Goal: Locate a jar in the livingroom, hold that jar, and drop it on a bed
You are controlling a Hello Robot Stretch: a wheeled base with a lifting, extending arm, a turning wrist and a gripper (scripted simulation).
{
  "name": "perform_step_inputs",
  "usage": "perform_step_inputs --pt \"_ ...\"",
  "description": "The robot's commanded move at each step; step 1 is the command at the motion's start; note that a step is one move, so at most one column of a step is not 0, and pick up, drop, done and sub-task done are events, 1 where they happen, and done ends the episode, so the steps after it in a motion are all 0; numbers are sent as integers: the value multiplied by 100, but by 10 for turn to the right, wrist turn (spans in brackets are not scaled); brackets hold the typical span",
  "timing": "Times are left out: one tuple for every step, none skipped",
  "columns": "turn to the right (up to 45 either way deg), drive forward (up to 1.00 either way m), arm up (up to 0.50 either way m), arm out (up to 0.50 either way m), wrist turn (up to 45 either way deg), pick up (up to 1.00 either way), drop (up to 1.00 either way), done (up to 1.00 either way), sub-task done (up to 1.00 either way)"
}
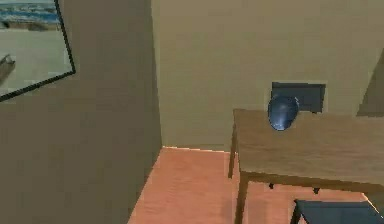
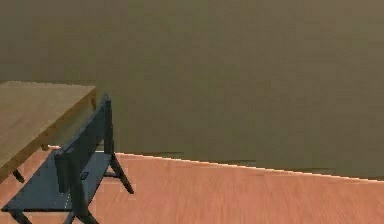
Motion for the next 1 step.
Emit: perform_step_inputs --pt "0 75 0 0 0 0 0 0 0"
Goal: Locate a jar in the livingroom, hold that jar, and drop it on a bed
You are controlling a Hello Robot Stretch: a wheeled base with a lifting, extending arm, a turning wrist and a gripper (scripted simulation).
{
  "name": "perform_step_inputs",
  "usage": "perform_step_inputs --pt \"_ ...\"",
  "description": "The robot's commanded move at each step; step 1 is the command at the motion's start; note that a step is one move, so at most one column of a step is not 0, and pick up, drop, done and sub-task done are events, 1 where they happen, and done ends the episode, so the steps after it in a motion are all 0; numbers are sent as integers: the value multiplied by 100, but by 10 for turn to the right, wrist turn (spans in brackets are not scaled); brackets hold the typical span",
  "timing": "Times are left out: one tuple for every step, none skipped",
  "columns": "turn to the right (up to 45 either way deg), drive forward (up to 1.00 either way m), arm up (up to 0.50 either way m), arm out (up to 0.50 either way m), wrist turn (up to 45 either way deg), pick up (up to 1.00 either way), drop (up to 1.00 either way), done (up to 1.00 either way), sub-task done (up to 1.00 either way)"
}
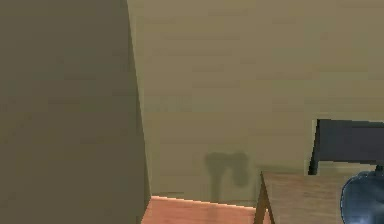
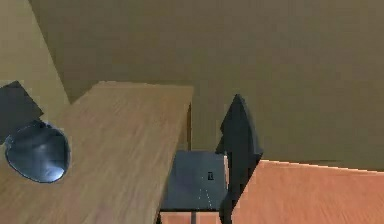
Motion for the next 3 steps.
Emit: perform_step_inputs --pt "60 0 0 0 0 0 0 0 0" --pt "0 100 0 0 0 0 0 0 0" --pt "210 0 0 0 0 0 0 0 0"
